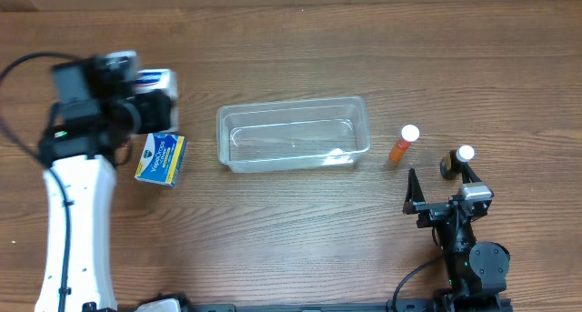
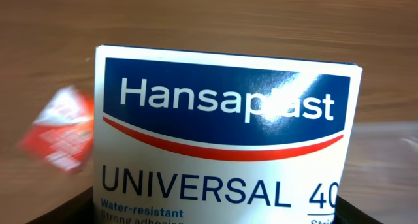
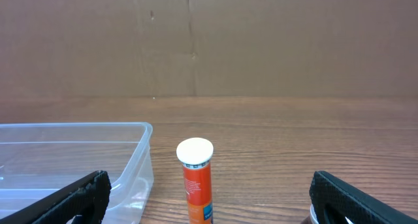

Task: Pack container
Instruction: 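Carry the Hansaplast box with left gripper into the clear container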

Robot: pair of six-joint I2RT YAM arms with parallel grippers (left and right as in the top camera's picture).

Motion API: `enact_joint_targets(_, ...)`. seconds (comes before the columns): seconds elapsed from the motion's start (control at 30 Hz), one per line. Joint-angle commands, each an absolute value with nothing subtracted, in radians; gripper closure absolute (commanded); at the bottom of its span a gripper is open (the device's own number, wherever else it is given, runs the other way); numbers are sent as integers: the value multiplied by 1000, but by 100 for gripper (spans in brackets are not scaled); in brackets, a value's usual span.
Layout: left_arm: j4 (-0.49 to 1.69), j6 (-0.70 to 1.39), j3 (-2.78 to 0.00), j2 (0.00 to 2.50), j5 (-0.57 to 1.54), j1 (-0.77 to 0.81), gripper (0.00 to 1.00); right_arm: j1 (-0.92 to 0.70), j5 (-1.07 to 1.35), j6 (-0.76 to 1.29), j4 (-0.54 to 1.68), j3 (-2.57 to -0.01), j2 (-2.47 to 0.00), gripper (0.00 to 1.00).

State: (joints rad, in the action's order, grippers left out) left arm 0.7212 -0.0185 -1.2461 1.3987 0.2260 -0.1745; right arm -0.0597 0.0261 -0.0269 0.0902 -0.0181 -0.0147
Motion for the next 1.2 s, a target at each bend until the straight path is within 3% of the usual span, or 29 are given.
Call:
enact_joint_targets(0.0,679,115,-1277,1388,173,21,32,-59,28,-30,83,-8,-3,0)
enact_joint_targets(0.17,625,259,-1277,1426,123,238,32,-59,28,-31,83,-8,-3,0)
enact_joint_targets(0.4,705,427,-1358,1596,16,413,36,-59,28,-31,83,-8,-3,0)
enact_joint_targets(0.67,895,603,-1424,1664,-225,443,36,-59,28,-30,83,-8,-3,0)
enact_joint_targets(1.17,941,650,-1421,1730,-255,429,28,-59,28,-30,83,-8,-3,0)
